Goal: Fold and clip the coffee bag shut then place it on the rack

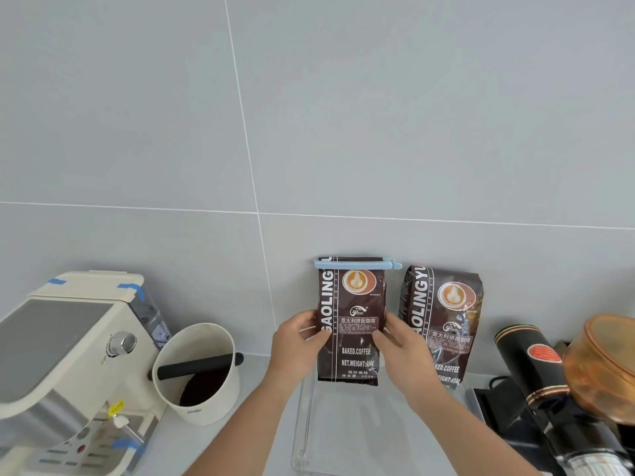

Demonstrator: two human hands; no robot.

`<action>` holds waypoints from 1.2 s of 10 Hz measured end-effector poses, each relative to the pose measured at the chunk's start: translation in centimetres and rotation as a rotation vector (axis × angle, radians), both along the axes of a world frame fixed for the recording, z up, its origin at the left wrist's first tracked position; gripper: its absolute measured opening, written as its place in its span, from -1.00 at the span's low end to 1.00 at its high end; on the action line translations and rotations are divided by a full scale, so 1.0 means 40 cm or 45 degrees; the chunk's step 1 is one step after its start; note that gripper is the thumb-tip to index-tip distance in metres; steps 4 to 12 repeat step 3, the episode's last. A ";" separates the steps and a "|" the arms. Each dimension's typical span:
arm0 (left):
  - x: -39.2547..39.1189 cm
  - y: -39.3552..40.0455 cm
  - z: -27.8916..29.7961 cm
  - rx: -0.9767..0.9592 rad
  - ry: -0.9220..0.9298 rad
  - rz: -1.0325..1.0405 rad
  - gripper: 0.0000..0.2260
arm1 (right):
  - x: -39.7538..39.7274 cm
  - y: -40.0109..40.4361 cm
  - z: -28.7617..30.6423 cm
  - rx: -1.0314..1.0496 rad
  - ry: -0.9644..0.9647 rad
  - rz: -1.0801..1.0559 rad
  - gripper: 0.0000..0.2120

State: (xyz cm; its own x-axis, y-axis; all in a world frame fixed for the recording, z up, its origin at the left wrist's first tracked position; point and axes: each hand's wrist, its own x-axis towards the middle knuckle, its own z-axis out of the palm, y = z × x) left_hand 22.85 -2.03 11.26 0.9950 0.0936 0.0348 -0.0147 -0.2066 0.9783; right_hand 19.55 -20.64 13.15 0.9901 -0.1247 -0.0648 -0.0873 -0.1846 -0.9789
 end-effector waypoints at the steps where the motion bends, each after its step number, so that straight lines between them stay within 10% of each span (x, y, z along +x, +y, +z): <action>1: -0.011 0.007 0.027 -0.065 0.054 0.032 -0.72 | -0.023 -0.013 0.042 0.068 0.018 0.046 -0.64; 3: -0.078 0.048 0.144 -0.595 0.204 -0.019 -0.81 | -0.075 -0.044 0.147 0.365 0.014 0.096 -0.68; 12: -0.078 0.048 0.144 -0.595 0.204 -0.019 -0.81 | -0.075 -0.044 0.147 0.365 0.014 0.096 -0.68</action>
